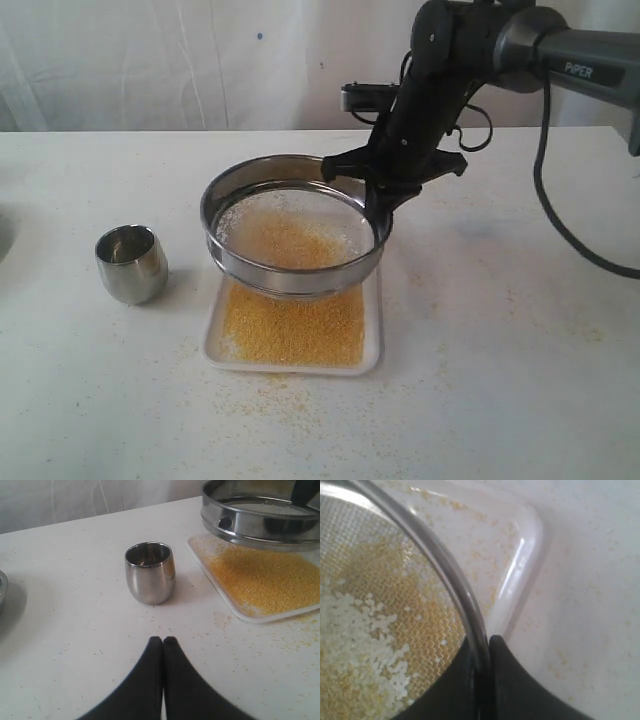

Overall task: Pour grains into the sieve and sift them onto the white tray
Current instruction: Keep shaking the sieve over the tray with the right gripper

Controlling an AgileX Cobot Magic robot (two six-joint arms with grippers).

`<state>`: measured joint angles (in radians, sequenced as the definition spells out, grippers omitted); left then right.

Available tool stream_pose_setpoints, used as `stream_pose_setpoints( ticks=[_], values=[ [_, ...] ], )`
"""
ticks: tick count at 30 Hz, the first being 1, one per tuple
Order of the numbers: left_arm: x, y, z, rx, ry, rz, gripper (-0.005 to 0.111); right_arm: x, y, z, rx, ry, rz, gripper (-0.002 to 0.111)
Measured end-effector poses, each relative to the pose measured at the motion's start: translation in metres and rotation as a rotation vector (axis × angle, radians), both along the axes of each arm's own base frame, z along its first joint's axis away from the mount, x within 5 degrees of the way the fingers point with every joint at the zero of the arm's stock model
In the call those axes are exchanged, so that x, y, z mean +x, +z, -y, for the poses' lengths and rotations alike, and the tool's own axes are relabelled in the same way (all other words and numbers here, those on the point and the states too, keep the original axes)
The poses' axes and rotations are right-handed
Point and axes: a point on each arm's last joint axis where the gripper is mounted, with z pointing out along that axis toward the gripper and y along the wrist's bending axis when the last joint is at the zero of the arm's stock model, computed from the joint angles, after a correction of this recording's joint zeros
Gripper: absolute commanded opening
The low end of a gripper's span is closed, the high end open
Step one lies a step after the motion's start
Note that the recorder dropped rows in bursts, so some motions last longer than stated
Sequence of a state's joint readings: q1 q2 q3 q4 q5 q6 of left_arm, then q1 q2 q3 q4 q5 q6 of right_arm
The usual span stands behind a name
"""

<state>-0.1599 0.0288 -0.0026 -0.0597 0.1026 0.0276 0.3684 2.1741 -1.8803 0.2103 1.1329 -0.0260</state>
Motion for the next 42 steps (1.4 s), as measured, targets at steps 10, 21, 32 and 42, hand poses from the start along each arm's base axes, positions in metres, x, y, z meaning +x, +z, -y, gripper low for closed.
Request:
stream_pose_setpoints(
  ticks=[10, 21, 32, 42],
  values=[
    [0.0, 0.0, 0.0, 0.0, 0.0, 0.0, 0.0, 0.005, 0.005, 0.008, -0.09, 0.089, 0.084, 0.0],
    [0.0, 0.0, 0.0, 0.0, 0.0, 0.0, 0.0, -0.003, -0.002, -0.008, -0.025, 0.098, 0.014, 0.0],
    [0.0, 0.0, 0.0, 0.0, 0.0, 0.0, 0.0, -0.008, -0.015, -0.014, -0.069, 0.066, -0.034, 0.0],
    [0.0, 0.0, 0.0, 0.0, 0.0, 0.002, 0.0, -0.012, -0.022, -0.007, -0.112, 0.002, -0.068, 0.0]
  ],
)
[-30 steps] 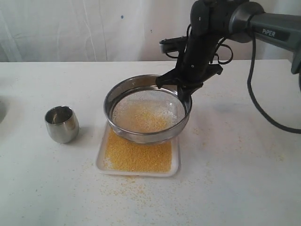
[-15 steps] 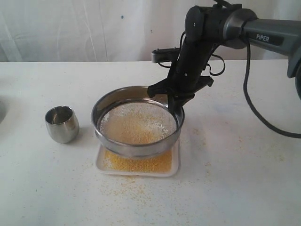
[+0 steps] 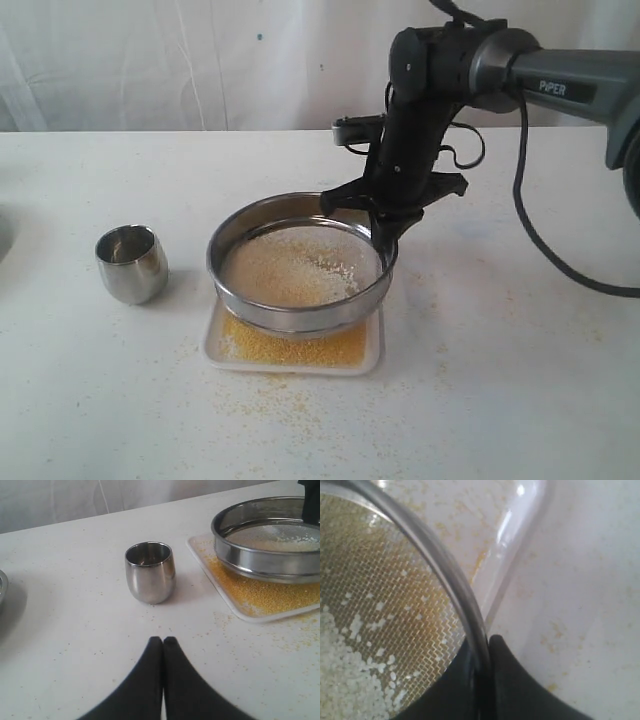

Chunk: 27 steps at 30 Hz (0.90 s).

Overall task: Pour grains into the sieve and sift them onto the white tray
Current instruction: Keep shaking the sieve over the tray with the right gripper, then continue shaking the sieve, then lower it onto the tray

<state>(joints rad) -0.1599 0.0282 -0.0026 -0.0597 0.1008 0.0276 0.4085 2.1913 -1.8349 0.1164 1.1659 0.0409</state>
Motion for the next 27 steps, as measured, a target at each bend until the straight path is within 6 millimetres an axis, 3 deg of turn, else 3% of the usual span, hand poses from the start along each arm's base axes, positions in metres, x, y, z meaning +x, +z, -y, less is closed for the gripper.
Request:
stream_pose_setpoints(
  ticks=[3, 6, 9, 12, 15, 19, 21, 23, 25, 27],
  values=[
    [0.0, 0.0, 0.0, 0.0, 0.0, 0.0, 0.0, -0.005, -0.004, -0.002, 0.042, 0.108, 0.006, 0.0],
    [0.0, 0.0, 0.0, 0.0, 0.0, 0.0, 0.0, -0.01, -0.008, -0.003, 0.006, 0.02, -0.04, 0.0],
    [0.0, 0.0, 0.0, 0.0, 0.0, 0.0, 0.0, -0.004, -0.012, -0.003, 0.04, 0.088, 0.049, 0.0],
    [0.0, 0.0, 0.0, 0.0, 0.0, 0.0, 0.0, -0.003, -0.006, -0.007, 0.084, 0.02, 0.046, 0.0],
    [0.0, 0.0, 0.0, 0.0, 0.0, 0.0, 0.0, 0.001, 0.0, -0.005, 0.084, 0.11, 0.135, 0.0],
    [0.0, 0.0, 0.0, 0.0, 0.0, 0.0, 0.0, -0.008, 0.0, -0.006, 0.104, 0.033, 0.022, 0.0],
    [0.0, 0.0, 0.0, 0.0, 0.0, 0.0, 0.0, -0.001, 0.0, -0.005, 0.106, 0.103, 0.117, 0.0],
    [0.0, 0.0, 0.0, 0.0, 0.0, 0.0, 0.0, -0.007, 0.002, -0.006, 0.132, 0.046, 0.071, 0.0],
    [0.0, 0.0, 0.0, 0.0, 0.0, 0.0, 0.0, 0.005, 0.006, -0.006, 0.123, 0.107, 0.241, 0.0],
    [0.0, 0.0, 0.0, 0.0, 0.0, 0.0, 0.0, -0.001, 0.009, -0.005, 0.133, 0.037, 0.172, 0.0]
  ],
)
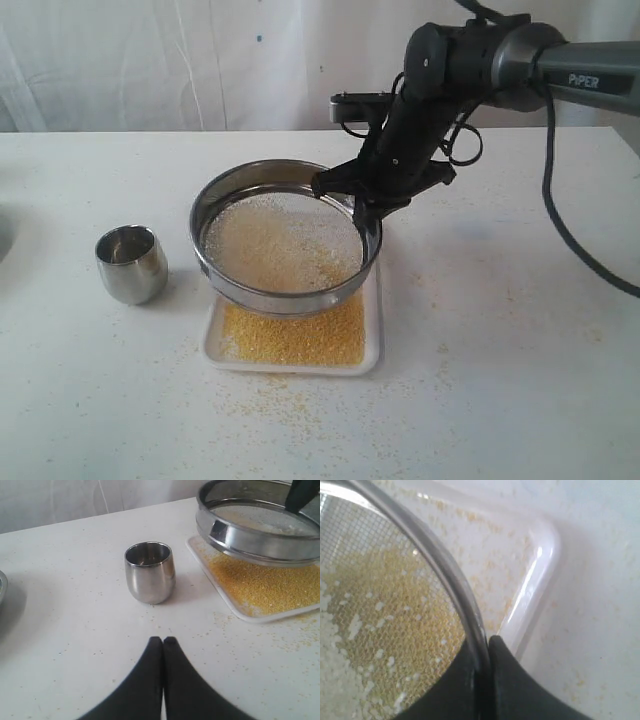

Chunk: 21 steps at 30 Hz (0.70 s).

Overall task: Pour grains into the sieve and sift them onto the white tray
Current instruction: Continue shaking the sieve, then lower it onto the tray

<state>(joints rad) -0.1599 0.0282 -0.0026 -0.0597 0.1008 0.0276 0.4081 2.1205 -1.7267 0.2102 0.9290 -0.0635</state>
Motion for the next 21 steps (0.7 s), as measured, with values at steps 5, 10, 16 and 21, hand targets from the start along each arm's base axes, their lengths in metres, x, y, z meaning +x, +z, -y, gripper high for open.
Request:
stream_pose_setpoints(
  ticks=[5, 10, 16, 21],
  values=[
    [0.0, 0.0, 0.0, 0.0, 0.0, 0.0, 0.0, -0.003, -0.005, 0.004, -0.038, 0.089, -0.032, 0.0],
    [0.0, 0.0, 0.0, 0.0, 0.0, 0.0, 0.0, 0.001, -0.023, 0.015, -0.125, 0.1, -0.041, 0.0],
    [0.0, 0.0, 0.0, 0.0, 0.0, 0.0, 0.0, 0.008, -0.007, 0.011, -0.05, 0.074, -0.019, 0.0],
    [0.0, 0.0, 0.0, 0.0, 0.0, 0.0, 0.0, 0.007, 0.018, 0.009, -0.004, 0.015, -0.063, 0.0]
  ],
)
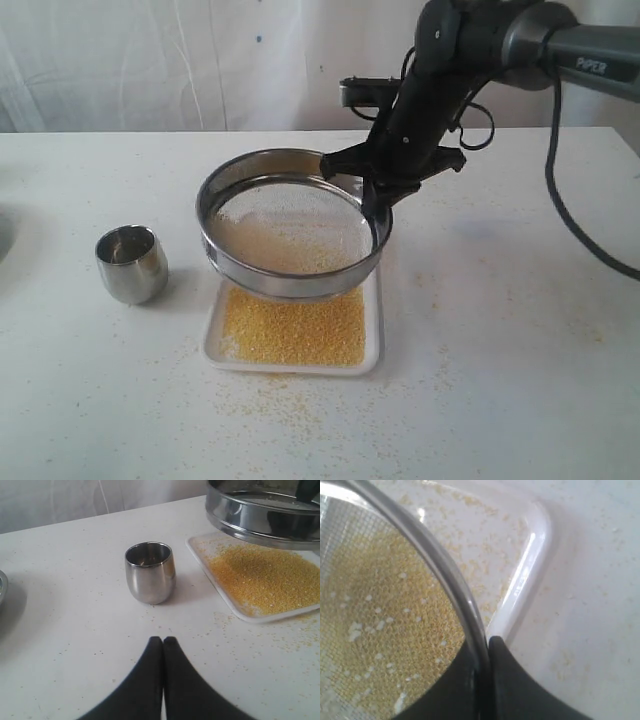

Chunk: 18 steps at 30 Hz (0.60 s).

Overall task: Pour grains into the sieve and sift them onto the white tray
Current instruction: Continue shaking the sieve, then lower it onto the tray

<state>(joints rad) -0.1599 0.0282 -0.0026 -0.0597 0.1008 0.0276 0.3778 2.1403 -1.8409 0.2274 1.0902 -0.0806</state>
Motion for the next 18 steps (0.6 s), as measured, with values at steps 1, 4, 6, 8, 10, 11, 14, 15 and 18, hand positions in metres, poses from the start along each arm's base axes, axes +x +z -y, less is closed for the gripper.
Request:
stream_pose_setpoints(
  ticks=[1, 4, 6, 8, 10, 11, 14, 15, 18],
  values=[
    [0.0, 0.0, 0.0, 0.0, 0.0, 0.0, 0.0, 0.001, 0.001, 0.0, -0.005, 0.042, 0.031, 0.0],
    [0.0, 0.0, 0.0, 0.0, 0.0, 0.0, 0.0, 0.009, -0.004, -0.004, -0.024, 0.026, 0.068, 0.0],
    [0.0, 0.0, 0.0, 0.0, 0.0, 0.0, 0.0, 0.003, -0.007, -0.003, -0.045, 0.014, -0.008, 0.0],
    [0.0, 0.0, 0.0, 0.0, 0.0, 0.0, 0.0, 0.004, -0.01, -0.002, -0.066, 0.054, -0.002, 0.0],
    [0.0, 0.0, 0.0, 0.0, 0.0, 0.0, 0.0, 0.006, -0.012, -0.002, -0.097, 0.065, 0.013, 0.0],
    [0.0, 0.0, 0.0, 0.0, 0.0, 0.0, 0.0, 0.005, -0.012, -0.002, -0.106, 0.059, -0.005, 0.0],
    [0.0, 0.0, 0.0, 0.0, 0.0, 0.0, 0.0, -0.002, -0.012, -0.001, -0.121, 0.067, -0.068, 0.0],
    [0.0, 0.0, 0.0, 0.0, 0.0, 0.0, 0.0, -0.003, -0.014, 0.0, -0.133, 0.072, -0.077, 0.0],
    [0.0, 0.0, 0.0, 0.0, 0.0, 0.0, 0.0, -0.003, -0.016, 0.002, -0.166, 0.077, -0.074, 0.0]
  ],
)
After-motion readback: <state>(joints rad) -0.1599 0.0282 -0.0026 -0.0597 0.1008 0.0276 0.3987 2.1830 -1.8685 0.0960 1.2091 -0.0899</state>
